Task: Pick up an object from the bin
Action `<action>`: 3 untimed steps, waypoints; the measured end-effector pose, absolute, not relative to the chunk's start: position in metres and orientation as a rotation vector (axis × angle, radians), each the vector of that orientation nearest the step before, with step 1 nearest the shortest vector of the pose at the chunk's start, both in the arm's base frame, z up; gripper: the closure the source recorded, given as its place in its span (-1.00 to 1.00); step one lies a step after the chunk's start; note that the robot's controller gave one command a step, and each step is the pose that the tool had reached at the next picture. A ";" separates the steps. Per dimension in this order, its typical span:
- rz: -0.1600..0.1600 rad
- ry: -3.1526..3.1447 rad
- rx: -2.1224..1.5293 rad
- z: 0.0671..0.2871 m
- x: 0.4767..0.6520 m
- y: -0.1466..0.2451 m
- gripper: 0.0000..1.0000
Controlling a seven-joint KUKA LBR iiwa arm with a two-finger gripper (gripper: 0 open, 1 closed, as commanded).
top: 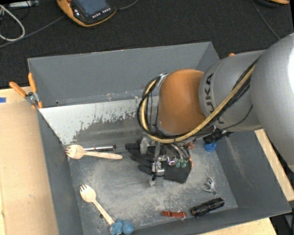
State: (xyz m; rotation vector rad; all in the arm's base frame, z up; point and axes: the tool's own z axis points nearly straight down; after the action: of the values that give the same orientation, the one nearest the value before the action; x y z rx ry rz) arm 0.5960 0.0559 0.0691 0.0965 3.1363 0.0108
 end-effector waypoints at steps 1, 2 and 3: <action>0.004 3.135 -0.140 0.063 0.601 0.058 -1.00; 0.006 3.137 -0.076 0.065 0.600 0.058 -1.00; 0.008 3.130 -0.123 0.066 0.602 0.059 1.00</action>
Offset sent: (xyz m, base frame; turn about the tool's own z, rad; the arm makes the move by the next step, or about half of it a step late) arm 0.0016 0.0010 -0.0015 -0.0564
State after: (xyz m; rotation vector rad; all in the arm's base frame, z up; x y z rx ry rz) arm 0.6023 0.0588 0.0657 -0.1234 3.1302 0.0079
